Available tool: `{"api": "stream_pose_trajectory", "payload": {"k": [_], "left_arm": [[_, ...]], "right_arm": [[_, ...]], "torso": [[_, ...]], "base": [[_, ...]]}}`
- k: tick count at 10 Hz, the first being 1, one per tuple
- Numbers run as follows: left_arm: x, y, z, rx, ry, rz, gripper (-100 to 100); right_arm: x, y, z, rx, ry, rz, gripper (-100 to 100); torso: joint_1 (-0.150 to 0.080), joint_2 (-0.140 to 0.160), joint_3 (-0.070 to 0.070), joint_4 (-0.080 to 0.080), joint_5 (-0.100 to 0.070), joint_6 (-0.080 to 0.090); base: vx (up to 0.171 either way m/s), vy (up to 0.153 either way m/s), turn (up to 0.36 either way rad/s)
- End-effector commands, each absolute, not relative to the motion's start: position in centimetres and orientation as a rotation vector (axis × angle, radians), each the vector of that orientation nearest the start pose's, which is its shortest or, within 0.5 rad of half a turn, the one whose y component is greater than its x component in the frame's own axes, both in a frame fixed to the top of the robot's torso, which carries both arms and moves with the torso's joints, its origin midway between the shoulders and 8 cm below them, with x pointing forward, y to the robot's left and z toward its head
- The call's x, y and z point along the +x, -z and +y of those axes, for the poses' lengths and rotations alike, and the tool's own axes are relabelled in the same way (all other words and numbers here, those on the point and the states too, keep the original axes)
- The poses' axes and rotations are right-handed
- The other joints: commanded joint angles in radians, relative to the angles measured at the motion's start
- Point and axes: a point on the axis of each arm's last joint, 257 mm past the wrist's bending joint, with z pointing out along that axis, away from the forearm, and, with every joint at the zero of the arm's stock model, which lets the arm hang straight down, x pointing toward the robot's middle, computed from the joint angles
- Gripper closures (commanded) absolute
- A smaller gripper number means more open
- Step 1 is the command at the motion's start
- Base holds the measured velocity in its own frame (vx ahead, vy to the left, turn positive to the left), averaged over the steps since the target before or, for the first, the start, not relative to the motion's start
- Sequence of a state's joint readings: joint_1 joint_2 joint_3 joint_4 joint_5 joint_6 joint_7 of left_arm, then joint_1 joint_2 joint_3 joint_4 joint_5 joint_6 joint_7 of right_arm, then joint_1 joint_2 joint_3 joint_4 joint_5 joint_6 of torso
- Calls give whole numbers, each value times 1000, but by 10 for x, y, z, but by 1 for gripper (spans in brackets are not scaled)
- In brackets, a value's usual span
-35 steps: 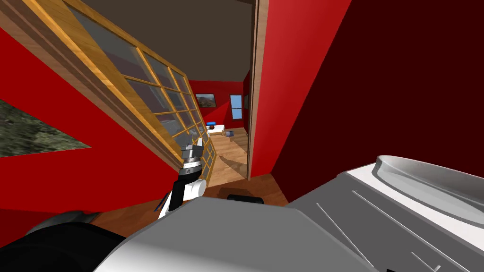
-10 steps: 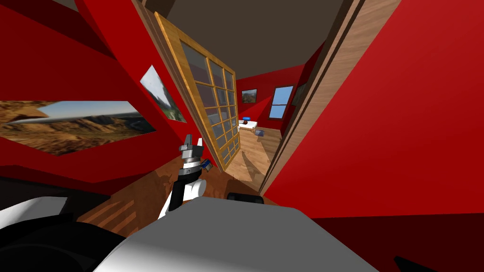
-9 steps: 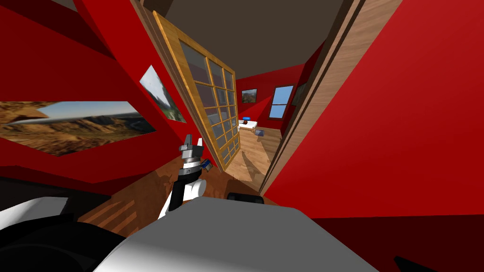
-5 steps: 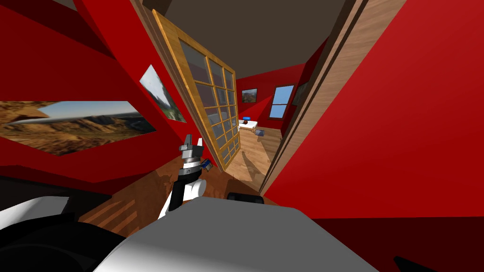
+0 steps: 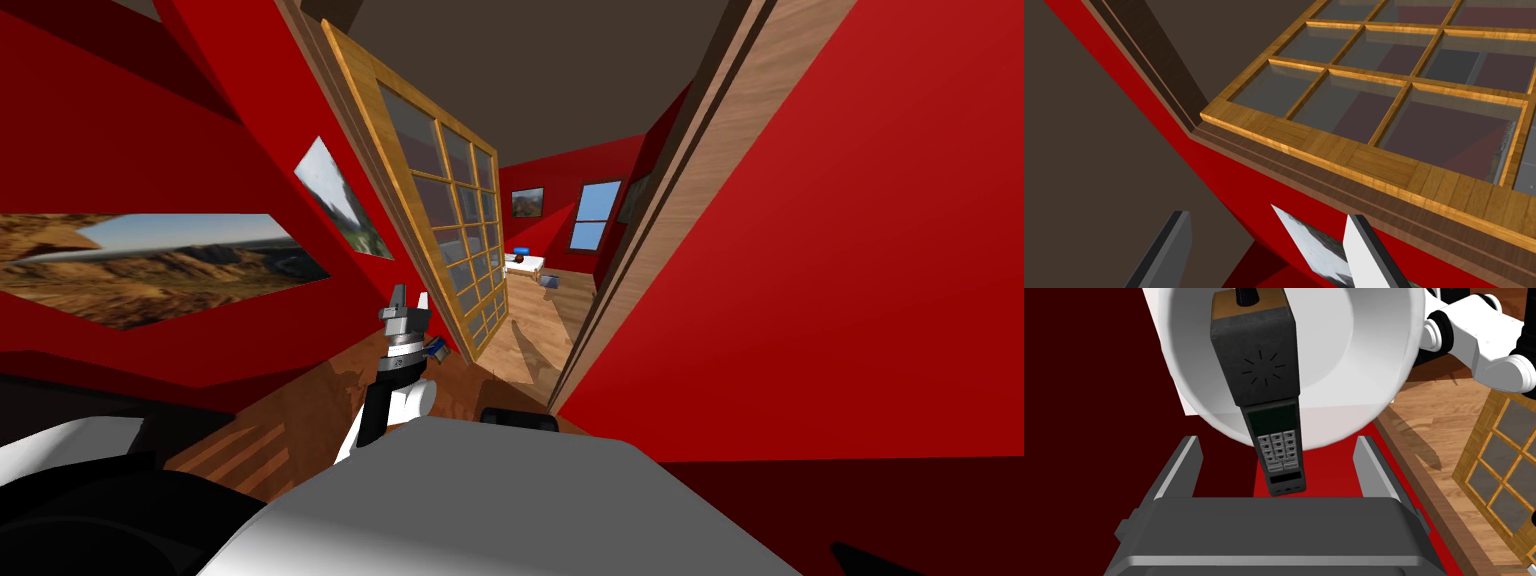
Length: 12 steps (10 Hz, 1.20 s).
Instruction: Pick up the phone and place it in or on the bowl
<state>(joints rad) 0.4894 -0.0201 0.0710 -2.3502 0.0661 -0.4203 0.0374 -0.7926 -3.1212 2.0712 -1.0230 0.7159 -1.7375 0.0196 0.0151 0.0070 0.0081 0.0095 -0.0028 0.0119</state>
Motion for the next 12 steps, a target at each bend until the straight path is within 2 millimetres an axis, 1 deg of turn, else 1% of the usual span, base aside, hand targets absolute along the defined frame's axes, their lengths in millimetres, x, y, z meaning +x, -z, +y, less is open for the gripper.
{"api": "stream_pose_trajectory", "payload": {"k": [1, 5, 9, 10, 11, 12], "left_arm": [[337, -45, 309, -714, 1314, 539, 0], [337, -45, 309, -714, 1314, 539, 0], [337, -45, 309, -714, 1314, 539, 0], [337, -45, 309, -714, 1314, 539, 0], [337, -45, 309, -714, 1314, 539, 0], [337, -45, 309, -714, 1314, 539, 0]], "right_arm": [[-315, -95, -490, 694, -2, 3097, -100], [-290, -118, -483, 669, -7, 3110, -100], [-264, -137, -475, 654, -15, 3121, -100], [-268, -134, -475, 657, -12, 3119, -100], [-268, -134, -475, 655, -13, 3119, 0], [-268, -134, -475, 655, -13, 3119, 0]], "torso": [[0, 0, 0, 0, 0, 0], [-3, 1, 1, 0, -1, 0], [0, -2, -1, 0, 0, 0], [1, -1, -1, 0, 0, 0], [1, -1, 0, 0, 0, 0], [1, 0, 0, 0, 0, 0]], "base": [[-21, -38, -28], [-26, -46, -24], [9, -9, -29], [0, 0, 0], [0, 0, 0], [0, 0, 0]]}}
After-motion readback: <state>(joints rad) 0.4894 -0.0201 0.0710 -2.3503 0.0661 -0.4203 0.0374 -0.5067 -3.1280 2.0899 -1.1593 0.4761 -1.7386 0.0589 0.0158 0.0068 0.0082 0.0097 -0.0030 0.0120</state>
